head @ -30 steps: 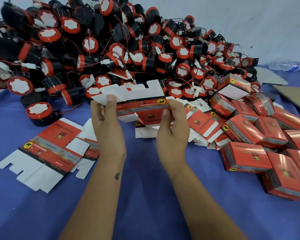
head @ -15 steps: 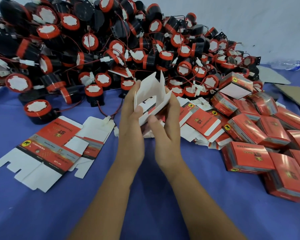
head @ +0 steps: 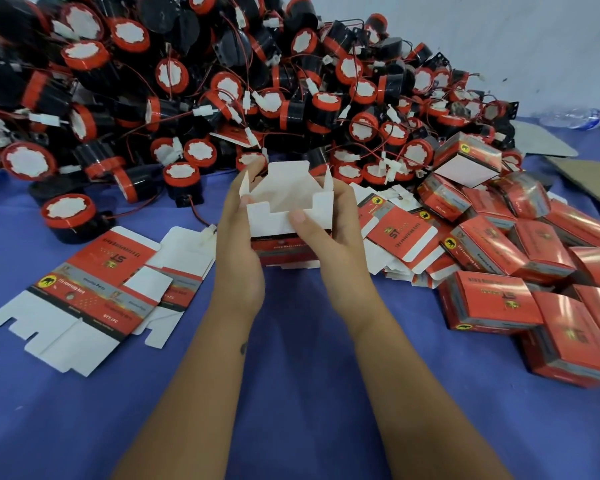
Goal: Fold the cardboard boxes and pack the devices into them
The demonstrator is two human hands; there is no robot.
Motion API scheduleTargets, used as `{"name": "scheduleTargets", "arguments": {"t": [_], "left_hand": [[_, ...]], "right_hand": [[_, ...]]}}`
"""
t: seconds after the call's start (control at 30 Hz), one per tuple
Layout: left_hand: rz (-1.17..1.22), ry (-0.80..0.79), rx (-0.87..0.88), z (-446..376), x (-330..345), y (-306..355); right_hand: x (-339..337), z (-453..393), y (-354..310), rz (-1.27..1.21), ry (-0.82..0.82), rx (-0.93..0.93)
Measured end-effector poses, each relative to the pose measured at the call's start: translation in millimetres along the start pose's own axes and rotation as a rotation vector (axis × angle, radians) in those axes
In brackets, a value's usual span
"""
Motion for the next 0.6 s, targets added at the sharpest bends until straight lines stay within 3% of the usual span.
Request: {"name": "scheduleTargets", "arguments": {"t": [0.13, 0.37, 0.5, 0.6], "left_hand": [[0.073, 0.024, -0.134, 1, -3, -13], [0.144, 0.053, -0.204, 0, -3, -16], [0.026, 0.053, -0.233, 0, -3, -22], [-0.103, 0.072, -0.125, -1, -3, -14]], "right_hand": [[3, -2, 8, -0.031, 0.011, 0.043], [0, -6, 24, -0.08, 0.041, 0.158], [-3, -7, 25, -0.064, 0.093, 0.151], [-4, -7, 25, -0.059, 0.113, 0.141]]}}
Point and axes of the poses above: each hand's wrist, its own z-axis away from the middle knuckle, its own x-axis out of the palm, y = z × x, the point moved 8 cm from there along -z, towards the middle knuckle, and after that the axes turned 14 degrees about y, right-handed, at the moved point
